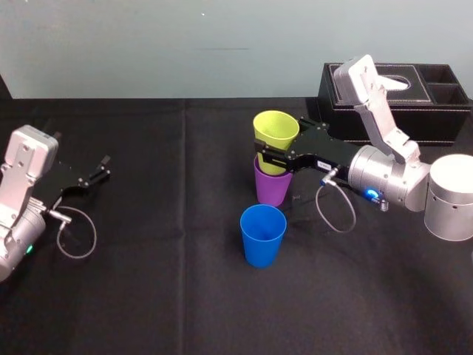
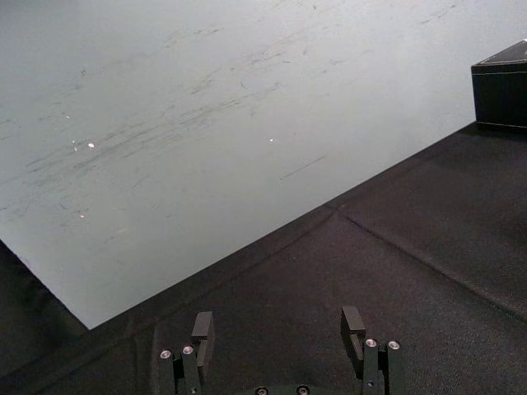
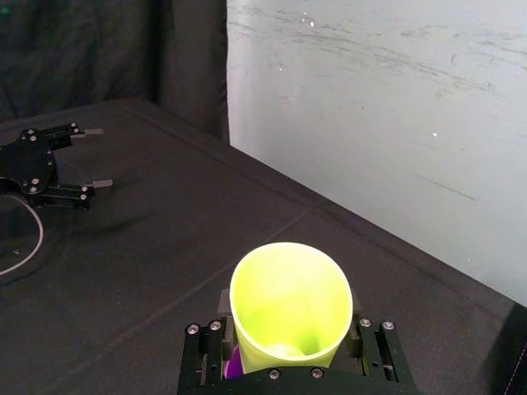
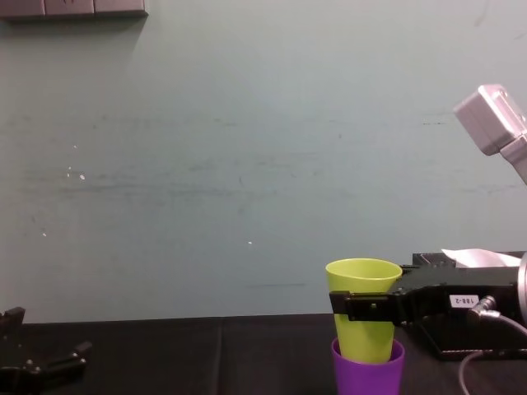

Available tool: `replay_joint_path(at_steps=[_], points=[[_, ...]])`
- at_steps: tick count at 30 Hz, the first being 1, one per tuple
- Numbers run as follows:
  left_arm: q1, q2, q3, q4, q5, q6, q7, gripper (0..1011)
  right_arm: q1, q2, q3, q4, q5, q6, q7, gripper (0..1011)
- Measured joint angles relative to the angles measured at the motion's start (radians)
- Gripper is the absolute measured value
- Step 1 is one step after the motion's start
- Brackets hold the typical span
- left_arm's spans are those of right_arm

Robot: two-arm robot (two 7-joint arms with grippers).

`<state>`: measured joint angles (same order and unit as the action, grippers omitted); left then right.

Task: Stack the three plastic cups sequentially using one hand.

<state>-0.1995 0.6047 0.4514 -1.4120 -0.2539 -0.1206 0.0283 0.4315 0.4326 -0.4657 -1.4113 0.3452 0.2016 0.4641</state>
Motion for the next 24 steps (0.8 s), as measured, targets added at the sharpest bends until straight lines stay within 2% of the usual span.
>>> replay_joint_path(at_steps=[11, 21, 24], points=[[0.000, 0.000, 0.000, 0.000, 0.000, 0.000, 0.000, 1011, -0.001, 0.001, 0.000, -0.002, 0.001, 0.000, 0.000, 741], [0.000, 0.000, 0.000, 0.000, 0.000, 0.000, 0.000, 1011, -0.001, 0.001, 0.000, -0.003, 0.001, 0.000, -0.001, 987], [0.000, 0.000, 0.000, 0.000, 0.000, 0.000, 0.000, 1011, -0.001, 0.001, 0.000, -0.004, 0.001, 0.000, -0.001, 1003]])
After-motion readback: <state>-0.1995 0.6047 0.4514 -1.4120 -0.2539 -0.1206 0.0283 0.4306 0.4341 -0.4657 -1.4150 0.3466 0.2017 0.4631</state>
